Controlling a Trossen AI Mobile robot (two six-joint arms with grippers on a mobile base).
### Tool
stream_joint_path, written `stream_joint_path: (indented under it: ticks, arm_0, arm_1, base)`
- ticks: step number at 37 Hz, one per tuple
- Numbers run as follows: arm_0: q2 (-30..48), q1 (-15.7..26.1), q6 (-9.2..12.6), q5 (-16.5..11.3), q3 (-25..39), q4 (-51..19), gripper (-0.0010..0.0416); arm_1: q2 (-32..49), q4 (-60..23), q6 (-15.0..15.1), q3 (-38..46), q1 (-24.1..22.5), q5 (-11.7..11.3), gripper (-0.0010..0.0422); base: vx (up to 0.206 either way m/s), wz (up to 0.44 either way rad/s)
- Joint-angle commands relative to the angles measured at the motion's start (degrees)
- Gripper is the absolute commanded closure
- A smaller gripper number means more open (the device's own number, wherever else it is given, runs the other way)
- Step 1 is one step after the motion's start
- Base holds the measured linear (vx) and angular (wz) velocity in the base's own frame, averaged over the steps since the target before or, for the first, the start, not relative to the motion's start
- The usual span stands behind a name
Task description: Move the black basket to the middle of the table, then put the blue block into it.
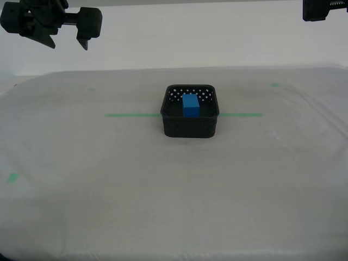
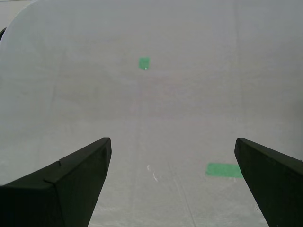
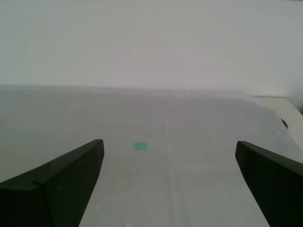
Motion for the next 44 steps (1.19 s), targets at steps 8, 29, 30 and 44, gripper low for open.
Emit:
stream_joint_path:
  ticks: [8,29,30,44]
  arm_0:
    - [-0.02,0.02,-0.04,0.02,0.04,0.17,0.0016]
    - [-0.02,0.02,-0.04,0.00,0.04,0.17,0.0016]
    - [-0.02,0.00,-0.04,0.02,0.04,0.17,0.0016]
    - [-0.02,0.00,-0.04,0.00,0.04,0.17,0.0016]
  arm_1:
    - [0.00,0.00,0.13,0.02,0.02,-0.02,0.0055]
    - [0.00,0.00,0.13,0.02,0.02,-0.02,0.0055]
    - [0.00,0.00,0.13,0.02,0.02,-0.02,0.0055]
    - [0.00,0.00,0.13,0.02,0.02,-0.02,0.0055]
  base:
    - [0.000,0.000]
    - [0.000,0.000]
    - [0.000,0.000]
    - [0.000,0.000]
